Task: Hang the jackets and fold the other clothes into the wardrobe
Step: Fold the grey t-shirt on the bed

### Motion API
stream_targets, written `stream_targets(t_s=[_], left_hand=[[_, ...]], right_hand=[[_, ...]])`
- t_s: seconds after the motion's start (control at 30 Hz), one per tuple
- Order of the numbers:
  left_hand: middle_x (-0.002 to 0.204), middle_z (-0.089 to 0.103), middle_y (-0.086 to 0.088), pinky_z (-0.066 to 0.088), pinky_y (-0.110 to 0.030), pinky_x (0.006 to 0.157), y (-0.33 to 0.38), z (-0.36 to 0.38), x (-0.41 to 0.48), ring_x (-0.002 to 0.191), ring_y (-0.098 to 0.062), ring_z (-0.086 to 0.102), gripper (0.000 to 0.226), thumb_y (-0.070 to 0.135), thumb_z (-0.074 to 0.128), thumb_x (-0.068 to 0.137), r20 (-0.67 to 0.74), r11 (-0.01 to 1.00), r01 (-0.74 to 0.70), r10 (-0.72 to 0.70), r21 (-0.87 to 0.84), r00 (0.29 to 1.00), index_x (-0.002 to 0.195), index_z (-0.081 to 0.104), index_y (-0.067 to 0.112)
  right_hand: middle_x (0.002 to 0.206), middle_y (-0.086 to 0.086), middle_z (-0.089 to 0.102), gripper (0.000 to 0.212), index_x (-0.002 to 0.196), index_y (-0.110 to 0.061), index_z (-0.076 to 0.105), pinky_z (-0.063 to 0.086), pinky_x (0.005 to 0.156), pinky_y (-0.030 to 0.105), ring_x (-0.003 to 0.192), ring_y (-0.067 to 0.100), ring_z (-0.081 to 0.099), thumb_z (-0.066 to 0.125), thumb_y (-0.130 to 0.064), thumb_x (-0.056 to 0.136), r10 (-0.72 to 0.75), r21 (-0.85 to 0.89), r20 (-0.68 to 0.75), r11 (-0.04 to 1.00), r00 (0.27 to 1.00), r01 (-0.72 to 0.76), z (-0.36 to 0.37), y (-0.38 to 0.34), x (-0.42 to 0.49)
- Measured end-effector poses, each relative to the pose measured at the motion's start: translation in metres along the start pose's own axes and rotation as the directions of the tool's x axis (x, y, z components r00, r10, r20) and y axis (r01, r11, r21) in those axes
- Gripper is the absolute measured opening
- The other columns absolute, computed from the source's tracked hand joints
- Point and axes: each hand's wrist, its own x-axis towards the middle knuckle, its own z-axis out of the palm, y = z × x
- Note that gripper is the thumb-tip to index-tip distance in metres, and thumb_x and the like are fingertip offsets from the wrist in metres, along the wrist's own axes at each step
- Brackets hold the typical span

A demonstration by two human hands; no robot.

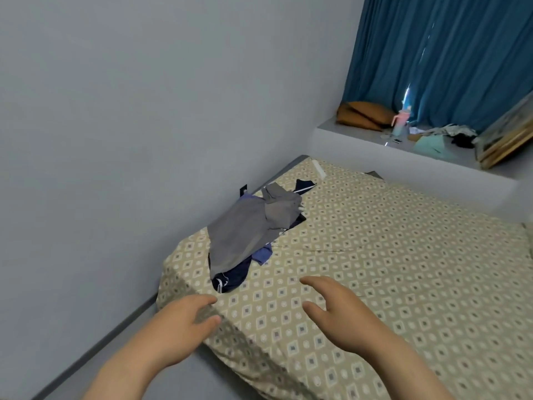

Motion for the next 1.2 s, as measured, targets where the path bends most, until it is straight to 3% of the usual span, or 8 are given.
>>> stream_targets(t_s=[0.13, 0.27, 0.43, 0.6, 0.8, 0.93, 1.07, 1.2], left_hand=[[0.143, 0.049, 0.016, 0.04, -0.022, 0.101, 0.014, -0.001, 0.054, 0.128, -0.005, 0.049, 0.052, 0.051, 0.056, 0.092, 0.047, 1.0, 0.025, -0.025, -0.004, 0.999, 0.141, 0.048, 0.035], [0.13, 0.059, 0.02, 0.04, -0.011, 0.081, 0.019, -0.007, 0.099, 0.098, 0.008, 0.054, 0.042, 0.049, 0.057, 0.092, 0.03, 0.998, 0.038, -0.036, -0.044, 0.999, 0.133, 0.054, 0.041], [0.116, 0.058, 0.026, 0.044, -0.018, 0.088, 0.014, -0.011, 0.154, 0.104, 0.003, 0.058, 0.038, 0.05, 0.057, 0.091, 0.074, 0.996, 0.074, -0.07, -0.054, 0.995, 0.129, 0.055, 0.043], [0.1, 0.06, 0.03, 0.043, -0.011, 0.081, -0.001, -0.016, 0.233, 0.098, 0.006, 0.058, 0.019, 0.038, 0.059, 0.093, 0.15, 0.987, 0.104, -0.085, -0.123, 0.985, 0.087, 0.055, 0.055], [0.074, 0.048, 0.005, 0.035, -0.027, 0.065, -0.043, 0.01, 0.368, 0.069, -0.012, 0.043, 0.019, 0.026, 0.05, 0.09, 0.267, 0.954, 0.192, -0.128, -0.232, 0.955, 0.075, 0.05, 0.015], [0.068, 0.034, 0.0, 0.03, -0.028, 0.061, -0.076, 0.052, 0.477, 0.065, -0.014, 0.032, 0.021, 0.014, 0.049, 0.089, 0.331, 0.943, 0.232, -0.146, -0.238, 0.932, 0.072, 0.035, 0.012], [0.069, 0.051, 0.005, 0.04, -0.032, 0.066, -0.109, 0.11, 0.568, 0.069, -0.02, 0.046, 0.02, 0.013, 0.054, 0.091, 0.369, 0.913, 0.286, -0.169, -0.289, 0.914, 0.071, 0.056, 0.015], [0.09, 0.069, -0.014, 0.05, -0.038, 0.08, -0.142, 0.171, 0.613, 0.089, -0.033, 0.065, 0.011, 0.008, 0.064, 0.085, 0.402, 0.767, 0.456, -0.282, -0.451, 0.871, 0.094, 0.067, 0.003]], right_hand=[[0.15, -0.019, 0.039, 0.05, 0.147, -0.036, 0.039, 0.029, 0.103, 0.016, 0.136, 0.002, 0.037, 0.05, -0.04, 0.099, 0.05, 0.023, 0.026, 0.998, 0.998, -0.051, -0.017, 0.035, 0.044], [0.151, -0.016, 0.039, 0.05, 0.148, -0.034, 0.038, 0.029, 0.106, 0.018, 0.137, 0.003, 0.037, 0.05, -0.039, 0.099, 0.045, 0.023, 0.061, 0.999, 0.997, -0.046, -0.032, 0.053, 0.092], [0.152, -0.013, 0.039, 0.05, 0.148, -0.033, 0.038, 0.028, 0.107, 0.019, 0.138, 0.006, 0.037, 0.051, -0.038, 0.1, 0.093, 0.052, 0.062, 0.994, 0.994, -0.096, -0.048, 0.078, 0.143], [0.15, -0.013, 0.041, 0.049, 0.146, -0.036, 0.04, 0.034, 0.095, 0.019, 0.117, 0.002, 0.047, 0.052, -0.038, 0.099, 0.22, 0.068, 0.07, 0.972, 0.973, -0.225, -0.048, 0.113, 0.198], [0.153, -0.01, 0.04, 0.049, 0.147, -0.033, 0.039, 0.035, 0.107, 0.025, 0.135, 0.009, 0.042, 0.05, -0.036, 0.1, 0.311, 0.034, 0.162, 0.947, 0.937, -0.32, -0.01, 0.142, 0.299], [0.154, -0.004, 0.04, 0.049, 0.149, -0.028, 0.038, 0.036, 0.107, 0.028, 0.136, 0.015, 0.043, 0.049, -0.033, 0.101, 0.401, -0.009, 0.227, 0.912, 0.888, -0.41, 0.025, 0.161, 0.377], [0.153, -0.004, 0.039, 0.052, 0.151, -0.028, 0.034, 0.036, 0.105, 0.027, 0.136, 0.015, 0.043, 0.046, -0.036, 0.102, 0.433, -0.07, 0.317, 0.898, 0.844, -0.435, 0.064, 0.172, 0.425], [0.152, -0.009, 0.04, 0.05, 0.15, -0.033, 0.035, 0.035, 0.106, 0.024, 0.135, 0.01, 0.043, 0.046, -0.041, 0.101, 0.472, -0.054, 0.344, 0.873, 0.812, -0.484, 0.085, 0.18, 0.437]])
